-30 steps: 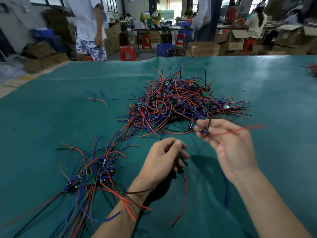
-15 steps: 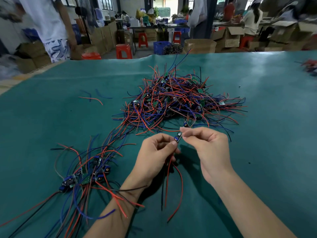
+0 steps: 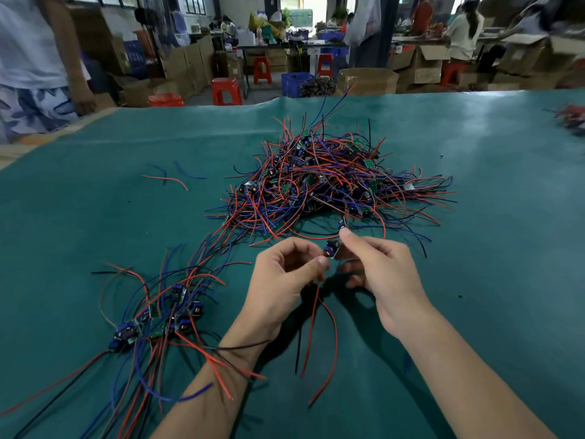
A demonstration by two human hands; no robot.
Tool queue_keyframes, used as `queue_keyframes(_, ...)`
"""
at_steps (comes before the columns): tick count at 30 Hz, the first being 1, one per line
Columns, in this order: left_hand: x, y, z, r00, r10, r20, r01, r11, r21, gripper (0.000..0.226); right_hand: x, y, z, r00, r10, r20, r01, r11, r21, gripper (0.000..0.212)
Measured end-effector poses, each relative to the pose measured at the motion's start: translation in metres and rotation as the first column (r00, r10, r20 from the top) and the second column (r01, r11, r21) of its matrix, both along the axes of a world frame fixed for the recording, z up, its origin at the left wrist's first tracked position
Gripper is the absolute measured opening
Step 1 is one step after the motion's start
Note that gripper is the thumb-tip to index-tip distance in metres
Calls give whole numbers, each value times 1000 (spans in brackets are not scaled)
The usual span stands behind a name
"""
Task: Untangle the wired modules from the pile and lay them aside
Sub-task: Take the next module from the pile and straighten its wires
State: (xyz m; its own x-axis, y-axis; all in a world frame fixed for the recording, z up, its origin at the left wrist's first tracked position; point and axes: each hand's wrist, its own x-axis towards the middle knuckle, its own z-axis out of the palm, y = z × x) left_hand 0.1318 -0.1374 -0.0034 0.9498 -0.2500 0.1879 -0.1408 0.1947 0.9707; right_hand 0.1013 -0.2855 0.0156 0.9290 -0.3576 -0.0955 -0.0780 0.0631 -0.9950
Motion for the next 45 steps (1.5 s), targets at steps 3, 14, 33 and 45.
queue_keyframes(3,-1,0,0,999,-31,17,30,999,37,20,0,-9,5,994,106,6,-106,981,163,9)
queue_keyframes(14,-3,-2,-1,990,-140,-29,143,966,217,3,0,-23,9,967,241,75,-247,966,75,15)
queue_keyframes(33,-3,-2,1,984,-168,53,134,911,390,15,6,-33,-3,990,-69,121,116,888,-444,19)
queue_keyframes(45,-3,0,0,976,-214,31,189,915,356,12,-3,-34,14,988,126,83,-142,964,226,23)
